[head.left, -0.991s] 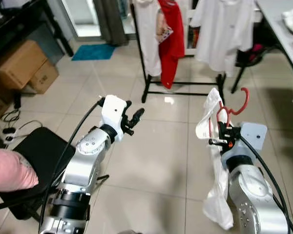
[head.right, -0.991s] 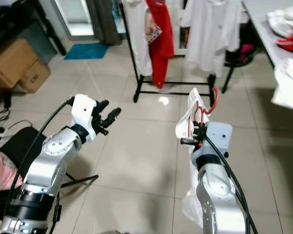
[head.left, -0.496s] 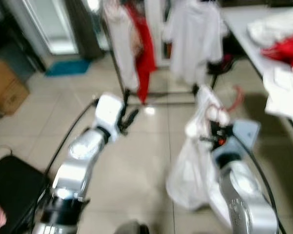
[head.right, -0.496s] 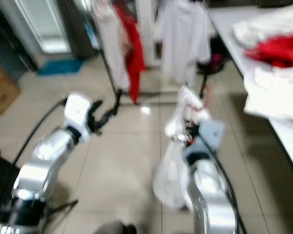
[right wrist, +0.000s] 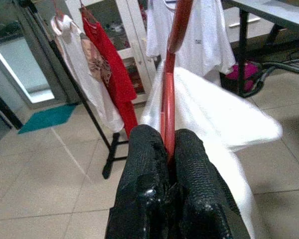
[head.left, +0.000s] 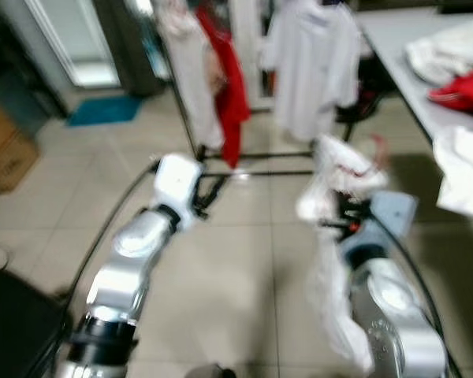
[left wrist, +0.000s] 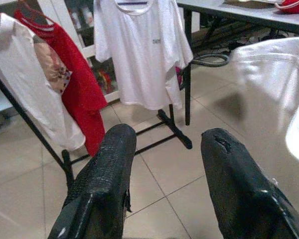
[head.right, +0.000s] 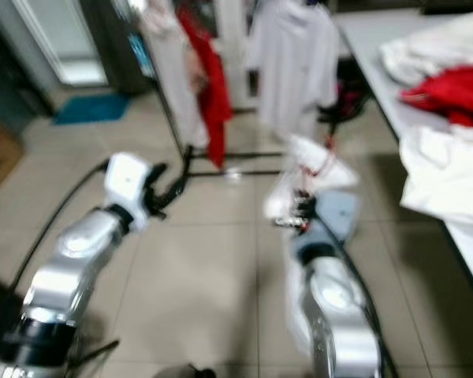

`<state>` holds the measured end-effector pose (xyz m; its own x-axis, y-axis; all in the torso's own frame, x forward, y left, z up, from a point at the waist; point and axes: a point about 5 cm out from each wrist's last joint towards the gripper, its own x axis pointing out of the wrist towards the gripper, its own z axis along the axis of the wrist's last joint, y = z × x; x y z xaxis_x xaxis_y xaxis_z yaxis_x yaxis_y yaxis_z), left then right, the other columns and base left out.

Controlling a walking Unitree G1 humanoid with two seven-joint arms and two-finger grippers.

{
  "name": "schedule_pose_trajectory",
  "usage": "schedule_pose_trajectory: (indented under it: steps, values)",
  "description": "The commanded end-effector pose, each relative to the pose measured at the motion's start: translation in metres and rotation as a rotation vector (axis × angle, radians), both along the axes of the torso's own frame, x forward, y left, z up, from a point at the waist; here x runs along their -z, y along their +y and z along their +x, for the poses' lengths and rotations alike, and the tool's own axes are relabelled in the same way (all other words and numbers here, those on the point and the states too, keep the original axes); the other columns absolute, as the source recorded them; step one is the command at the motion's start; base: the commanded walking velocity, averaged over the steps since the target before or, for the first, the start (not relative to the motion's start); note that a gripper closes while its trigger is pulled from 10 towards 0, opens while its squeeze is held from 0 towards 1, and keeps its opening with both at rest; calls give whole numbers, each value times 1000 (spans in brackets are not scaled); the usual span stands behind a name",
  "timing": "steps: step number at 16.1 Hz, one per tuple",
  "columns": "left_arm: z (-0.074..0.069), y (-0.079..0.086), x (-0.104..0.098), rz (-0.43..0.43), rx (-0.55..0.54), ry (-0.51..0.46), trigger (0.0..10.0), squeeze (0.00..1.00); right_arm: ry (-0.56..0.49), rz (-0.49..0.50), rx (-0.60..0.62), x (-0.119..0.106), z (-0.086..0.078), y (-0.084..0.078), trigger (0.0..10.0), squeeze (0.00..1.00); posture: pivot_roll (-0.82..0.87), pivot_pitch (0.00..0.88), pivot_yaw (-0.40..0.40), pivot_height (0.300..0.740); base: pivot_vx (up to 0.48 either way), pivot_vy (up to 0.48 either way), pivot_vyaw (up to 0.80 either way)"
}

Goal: Hang hanger

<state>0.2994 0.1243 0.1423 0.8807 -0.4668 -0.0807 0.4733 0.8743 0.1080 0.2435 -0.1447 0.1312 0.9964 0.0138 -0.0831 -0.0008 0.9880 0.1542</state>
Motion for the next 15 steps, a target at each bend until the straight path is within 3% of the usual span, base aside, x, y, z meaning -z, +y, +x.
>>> schedule_pose_trajectory:
  steps: [1,3,6,15]
  values:
    - [-1,-6,-5,0,16,-19,10000,0,-11,1,-7,-3,-2,-4,10000,0,-58,58,125,740,349,0,0]
    - [-2,-7,-4,-2,19,-18,10000,0,-13,-17,-22,-4,-3,-2,10000,0,-59,56,123,740,347,0,0]
    - [-1,-7,-5,-4,21,-20,10000,0,-14,-33,-17,-4,-2,-2,10000,0,-61,52,121,740,345,0,625]
    - [0,-8,-7,-5,38,-23,10000,0,-10,54,-3,-3,-3,-2,10000,0,-63,50,122,740,345,0,0]
